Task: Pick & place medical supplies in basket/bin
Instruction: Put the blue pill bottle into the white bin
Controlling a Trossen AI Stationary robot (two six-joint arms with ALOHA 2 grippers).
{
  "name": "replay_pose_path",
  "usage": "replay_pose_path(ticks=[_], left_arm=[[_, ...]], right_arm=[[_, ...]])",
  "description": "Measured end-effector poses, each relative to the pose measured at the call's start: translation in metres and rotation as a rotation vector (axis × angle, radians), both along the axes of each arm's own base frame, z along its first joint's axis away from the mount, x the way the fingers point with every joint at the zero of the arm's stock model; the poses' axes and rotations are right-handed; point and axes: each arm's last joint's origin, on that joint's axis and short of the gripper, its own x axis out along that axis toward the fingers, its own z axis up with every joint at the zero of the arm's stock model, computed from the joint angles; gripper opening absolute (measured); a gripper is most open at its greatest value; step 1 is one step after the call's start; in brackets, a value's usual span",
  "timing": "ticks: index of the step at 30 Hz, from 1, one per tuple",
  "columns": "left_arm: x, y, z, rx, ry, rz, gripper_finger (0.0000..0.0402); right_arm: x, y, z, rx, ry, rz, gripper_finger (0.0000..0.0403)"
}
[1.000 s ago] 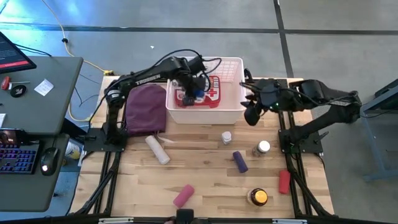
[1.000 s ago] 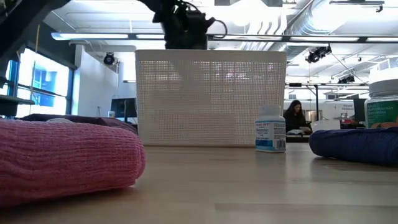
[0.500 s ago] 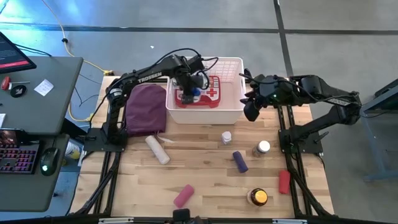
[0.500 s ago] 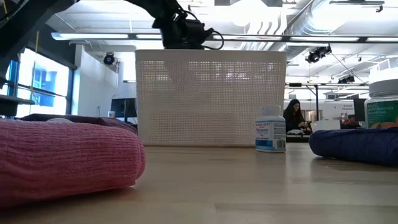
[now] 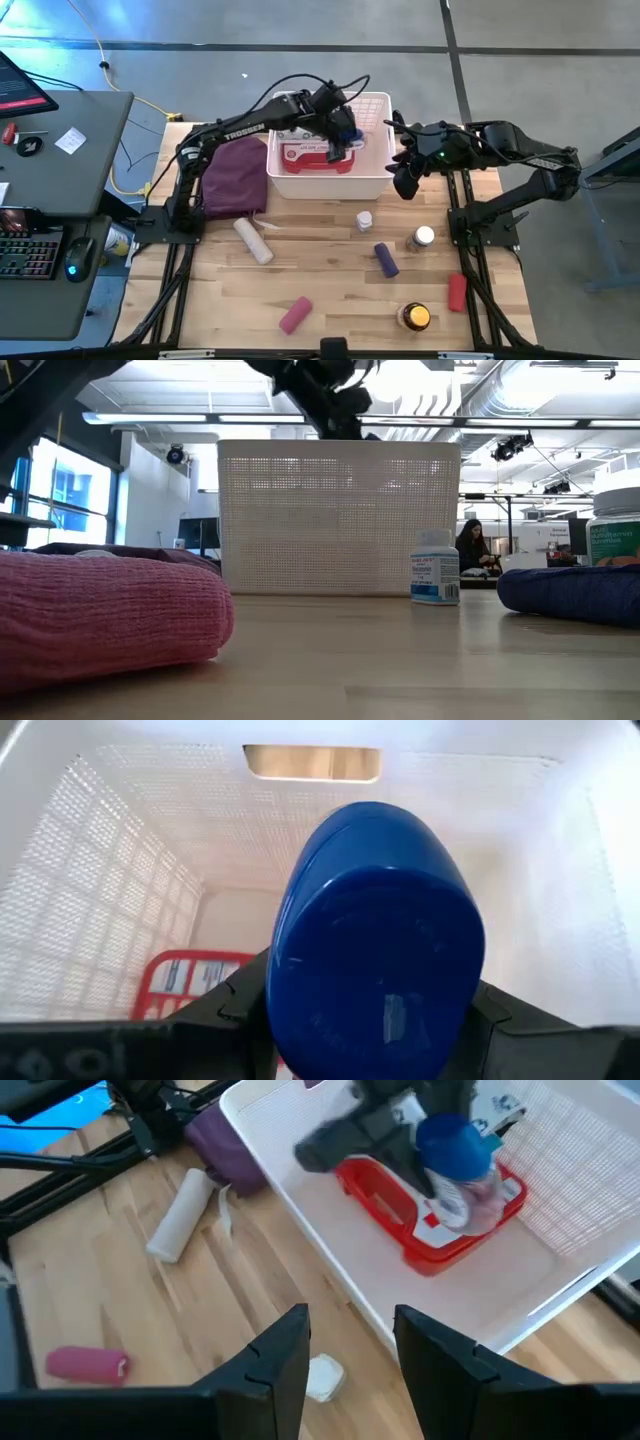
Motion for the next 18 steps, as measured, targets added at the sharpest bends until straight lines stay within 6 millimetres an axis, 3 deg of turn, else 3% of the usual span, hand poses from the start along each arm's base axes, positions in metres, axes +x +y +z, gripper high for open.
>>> replay_pose_path(ticks=[11, 18], left_arm=[[0.019, 0.009, -0.009, 0.046, -0.103, 0.032, 0.0211], [-0.003, 0.004, -0.032, -0.051, 0.216, 0.071, 0.0211]], right_arm=[[0.000, 0.000, 0.000, 0.021, -0.003, -0.011, 0.0139], [0.000, -0.005, 0.000, 0.036, -0.012, -0.059, 0.0139]])
